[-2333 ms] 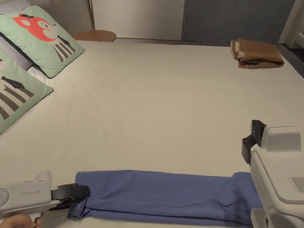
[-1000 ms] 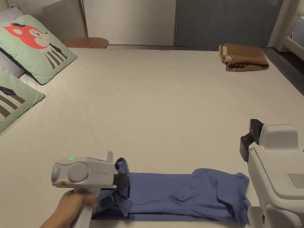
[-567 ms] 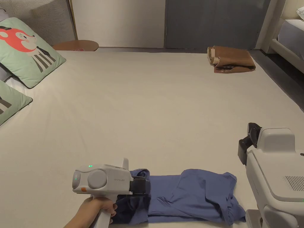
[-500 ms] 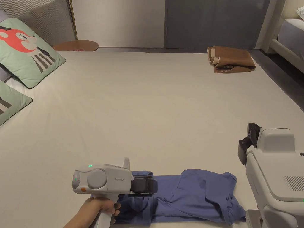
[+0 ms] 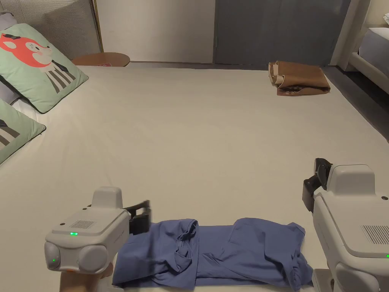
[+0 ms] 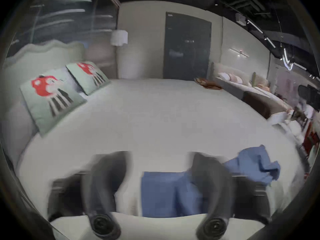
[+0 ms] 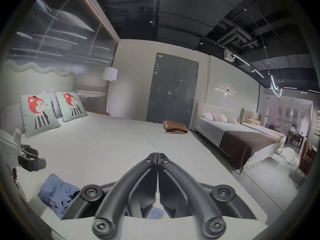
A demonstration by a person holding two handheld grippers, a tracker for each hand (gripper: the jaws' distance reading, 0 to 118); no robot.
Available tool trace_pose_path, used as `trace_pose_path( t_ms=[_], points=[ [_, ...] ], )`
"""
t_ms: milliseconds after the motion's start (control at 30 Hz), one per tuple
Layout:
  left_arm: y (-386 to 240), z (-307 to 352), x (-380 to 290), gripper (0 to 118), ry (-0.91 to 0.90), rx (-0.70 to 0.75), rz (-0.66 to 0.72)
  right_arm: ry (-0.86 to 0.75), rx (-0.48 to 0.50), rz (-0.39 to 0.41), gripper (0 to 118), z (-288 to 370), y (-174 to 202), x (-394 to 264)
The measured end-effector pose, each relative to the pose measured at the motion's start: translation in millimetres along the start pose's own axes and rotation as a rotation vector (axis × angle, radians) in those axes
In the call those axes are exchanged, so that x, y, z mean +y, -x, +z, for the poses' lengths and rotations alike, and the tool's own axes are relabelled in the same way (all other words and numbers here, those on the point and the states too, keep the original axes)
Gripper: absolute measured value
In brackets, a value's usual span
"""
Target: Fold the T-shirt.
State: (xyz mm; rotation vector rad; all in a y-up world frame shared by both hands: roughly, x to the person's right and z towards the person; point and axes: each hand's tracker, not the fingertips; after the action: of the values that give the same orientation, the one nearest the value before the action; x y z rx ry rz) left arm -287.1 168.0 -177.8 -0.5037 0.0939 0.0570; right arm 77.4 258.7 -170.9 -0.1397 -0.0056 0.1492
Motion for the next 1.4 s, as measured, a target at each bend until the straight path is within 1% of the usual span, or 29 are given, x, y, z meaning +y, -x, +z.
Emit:
trace_pose_path(
  t_ms=[33, 67, 100, 167, 267, 567, 733, 833, 867, 900, 1067, 1133, 1233, 1300, 1400],
  points=[
    [0.9, -1.4, -3.6, 4, 0.021, 0.031, -0.029, 0.001, 0.002, 0.0, 0, -0.2, 0.6, -0.2],
    [0.1, -6.1, -8.1, 1, 0.043, 0.058, -0.055, 0.003, 0.004, 0.0, 0, -0.4, 1.2, -0.4],
    [1.8, -12.4, -14.0, 0, 0.065, 0.059, -0.078, 0.005, 0.006, -0.001, 0, -0.9, 1.3, -0.8],
    [3.0, -19.9, -24.8, 0, 0.084, 0.03, -0.064, 0.009, 0.009, -0.006, 0, -0.8, 1.9, -1.2],
    [-9.2, -27.4, -37.9, 0, 0.131, 0.038, -0.097, 0.013, 0.012, -0.008, 0, 1.7, 2.1, -1.1],
    [-73.8, -45.8, -69.1, 0, 0.266, -0.073, -0.143, 0.03, -0.013, -0.005, 0, 1.5, -12.8, -5.1],
    [-108.8, -39.3, -72.4, 0, 0.253, -0.094, -0.169, 0.035, -0.039, 0.003, 0, -0.6, -25.0, -7.8],
    [-124.6, -34.7, -71.0, 0, 0.256, -0.175, -0.157, 0.039, -0.051, -0.001, 0, 2.5, -28.6, -8.0],
    [-124.1, -44.5, -72.1, 0, 0.255, -0.171, -0.161, 0.04, -0.054, -0.002, 0, 2.6, -29.6, -8.3],
    [-128.9, -45.7, -73.0, 0, 0.263, -0.21, -0.156, 0.04, -0.058, -0.005, 0, 1.2, -31.7, -9.1],
    [-146.6, -42.9, -73.9, 0, 0.256, -0.219, -0.179, 0.044, -0.065, -0.011, 0, 3.0, -34.0, -10.4],
    [-146.9, -28.3, -64.4, 0, 0.252, -0.289, -0.12, 0.045, -0.064, -0.01, 0, 3.2, -34.5, -10.4],
    [-129.2, -13.9, -42.7, 0, 0.208, -0.325, -0.049, 0.042, -0.063, -0.009, 0, 3.6, -36.0, -9.1],
    [-103.7, -19.2, -26.1, 0, 0.221, -0.383, 0.059, 0.039, -0.058, -0.014, 0, 2.1, -33.8, -9.0],
    [-60.0, -19.7, 1.0, 0, 0.284, -0.54, 0.255, 0.035, -0.046, -0.013, 0, 0.9, -28.3, -6.9]
  ],
)
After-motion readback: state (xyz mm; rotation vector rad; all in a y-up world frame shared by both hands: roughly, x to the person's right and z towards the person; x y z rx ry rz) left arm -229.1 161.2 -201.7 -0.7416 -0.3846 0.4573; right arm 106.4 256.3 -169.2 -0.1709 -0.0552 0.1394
